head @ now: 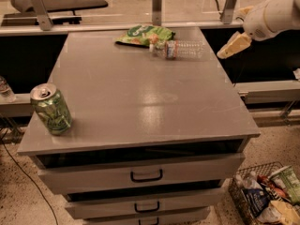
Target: Move water bottle near green rice chip bag
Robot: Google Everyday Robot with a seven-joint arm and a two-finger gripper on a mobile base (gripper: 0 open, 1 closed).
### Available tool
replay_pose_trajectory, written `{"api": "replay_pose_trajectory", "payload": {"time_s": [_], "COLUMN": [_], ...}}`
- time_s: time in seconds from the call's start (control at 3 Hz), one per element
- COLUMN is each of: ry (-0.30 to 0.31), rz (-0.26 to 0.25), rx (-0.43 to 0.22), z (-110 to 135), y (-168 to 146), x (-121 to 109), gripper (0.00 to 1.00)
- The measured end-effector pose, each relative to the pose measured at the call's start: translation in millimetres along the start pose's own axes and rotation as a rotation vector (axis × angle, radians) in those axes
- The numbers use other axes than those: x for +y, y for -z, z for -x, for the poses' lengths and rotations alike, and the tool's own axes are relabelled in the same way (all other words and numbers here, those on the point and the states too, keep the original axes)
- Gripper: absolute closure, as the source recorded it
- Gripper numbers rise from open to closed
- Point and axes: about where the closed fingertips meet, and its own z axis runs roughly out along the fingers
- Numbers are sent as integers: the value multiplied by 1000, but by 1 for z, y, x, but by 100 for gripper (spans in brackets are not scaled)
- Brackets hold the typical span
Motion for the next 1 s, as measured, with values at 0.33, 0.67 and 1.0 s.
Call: {"api": "replay_pose_trajectory", "payload": {"time_s": [0.33, 0.67, 1.0], "ry": [-101, -116, -115], "rz": [-64, -70, -67], "rx": [-39, -36, -37], "z": [-30, -40, -39], "y": [69, 76, 74], "x": [-13, -13, -12], "gripper": [22, 1, 0]}}
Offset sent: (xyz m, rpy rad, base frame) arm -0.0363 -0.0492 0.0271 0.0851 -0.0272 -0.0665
